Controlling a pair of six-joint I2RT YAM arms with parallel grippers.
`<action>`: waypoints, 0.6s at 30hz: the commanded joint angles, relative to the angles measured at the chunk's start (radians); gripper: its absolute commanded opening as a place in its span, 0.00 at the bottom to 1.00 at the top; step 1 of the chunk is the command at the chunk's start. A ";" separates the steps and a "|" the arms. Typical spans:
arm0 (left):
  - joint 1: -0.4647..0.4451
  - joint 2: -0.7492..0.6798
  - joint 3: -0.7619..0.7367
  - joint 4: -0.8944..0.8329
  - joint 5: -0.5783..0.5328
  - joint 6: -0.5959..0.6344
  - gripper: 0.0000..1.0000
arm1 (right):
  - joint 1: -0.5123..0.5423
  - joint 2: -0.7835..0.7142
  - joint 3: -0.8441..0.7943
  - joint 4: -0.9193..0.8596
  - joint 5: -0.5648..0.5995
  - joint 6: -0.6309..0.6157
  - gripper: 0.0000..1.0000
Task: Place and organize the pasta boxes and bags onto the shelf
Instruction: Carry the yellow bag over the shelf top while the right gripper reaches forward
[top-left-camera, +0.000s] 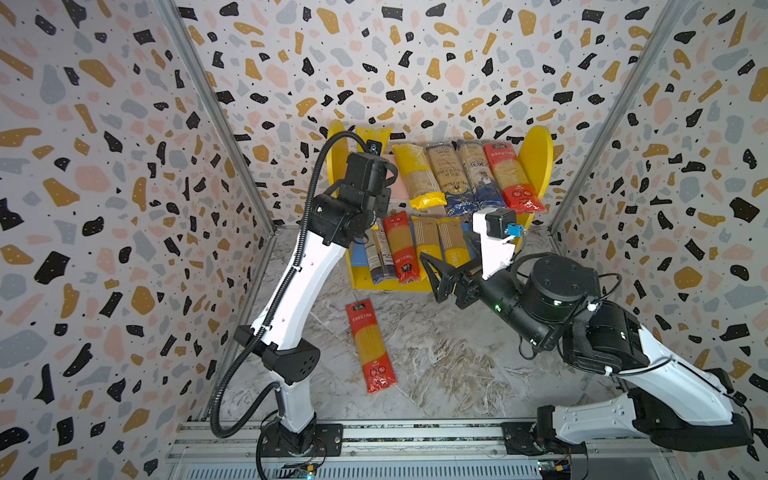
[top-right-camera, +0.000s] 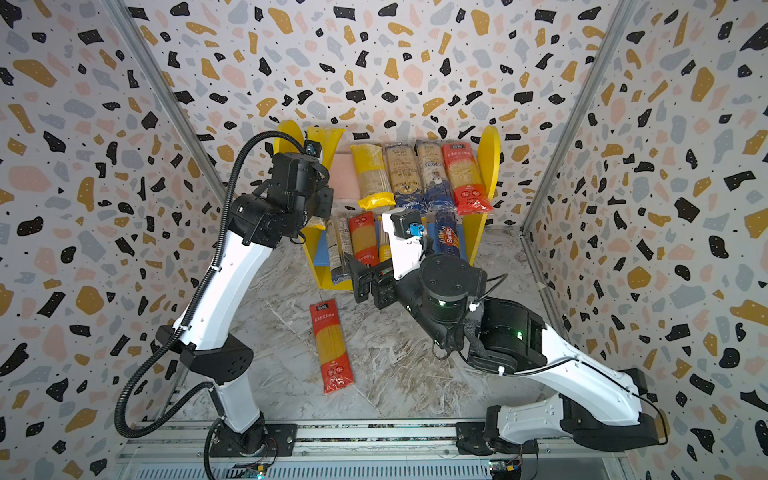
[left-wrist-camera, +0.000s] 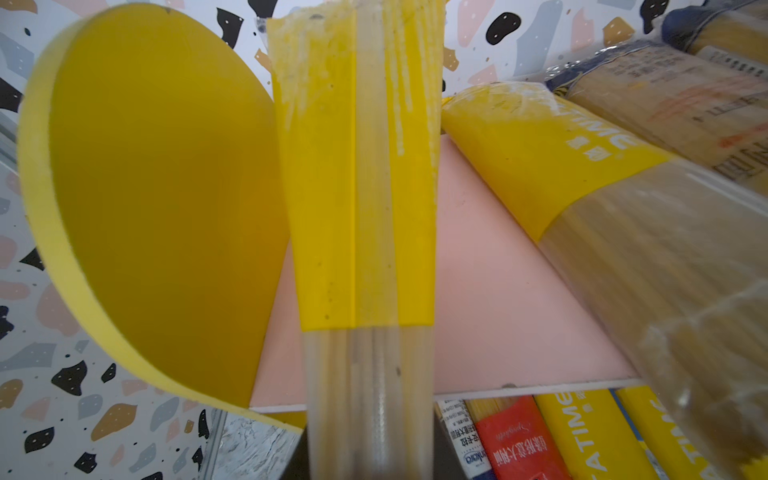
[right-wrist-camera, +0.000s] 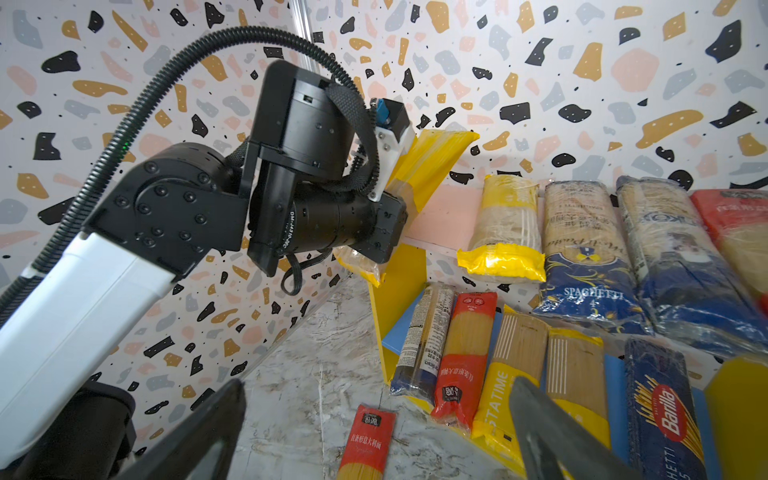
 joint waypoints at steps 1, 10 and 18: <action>0.032 -0.037 0.075 0.213 -0.024 0.030 0.00 | -0.032 -0.004 0.032 -0.025 -0.032 0.026 0.99; 0.057 -0.008 0.084 0.252 -0.004 0.042 0.00 | -0.129 -0.015 0.006 -0.039 -0.117 0.059 0.99; 0.061 0.001 0.048 0.286 -0.035 0.052 0.17 | -0.190 -0.027 -0.012 -0.041 -0.187 0.074 0.99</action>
